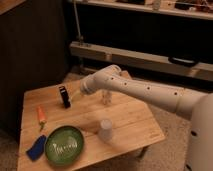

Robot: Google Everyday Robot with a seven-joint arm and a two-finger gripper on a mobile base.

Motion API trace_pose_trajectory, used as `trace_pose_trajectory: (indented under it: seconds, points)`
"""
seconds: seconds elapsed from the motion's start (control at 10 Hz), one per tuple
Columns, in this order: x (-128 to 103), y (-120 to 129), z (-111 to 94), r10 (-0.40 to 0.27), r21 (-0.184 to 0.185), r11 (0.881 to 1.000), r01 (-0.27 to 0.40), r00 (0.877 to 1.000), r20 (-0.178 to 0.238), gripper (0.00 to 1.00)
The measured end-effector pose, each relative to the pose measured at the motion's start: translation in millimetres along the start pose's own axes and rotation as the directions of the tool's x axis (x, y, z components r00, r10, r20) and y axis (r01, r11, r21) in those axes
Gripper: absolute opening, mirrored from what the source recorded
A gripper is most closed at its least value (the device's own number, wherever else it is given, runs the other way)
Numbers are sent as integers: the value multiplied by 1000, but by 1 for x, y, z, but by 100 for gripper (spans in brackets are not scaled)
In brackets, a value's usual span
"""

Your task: Place the ceramic cup over the eraser

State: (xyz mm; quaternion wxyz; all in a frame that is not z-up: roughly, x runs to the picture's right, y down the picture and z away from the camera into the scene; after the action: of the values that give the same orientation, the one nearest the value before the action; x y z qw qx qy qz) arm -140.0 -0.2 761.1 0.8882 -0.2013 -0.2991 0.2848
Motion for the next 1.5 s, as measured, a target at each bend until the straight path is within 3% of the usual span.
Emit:
trace_pose_trajectory:
  seconds: [0.4, 0.6, 0.7, 1.0, 1.2, 1.5]
  points:
    - [43, 20, -70, 80, 54, 995, -78, 996, -32, 80]
    - [65, 42, -93, 137, 74, 988, -134, 990, -35, 80]
    - [78, 63, -100, 166, 90, 983, -161, 985, -51, 80]
    - [103, 108, -110, 145, 172, 977, -124, 983, -113, 80]
    - [124, 114, -114, 149, 231, 966, -116, 980, -131, 80]
    - [139, 108, -131, 165, 325, 939, -115, 978, -129, 80]
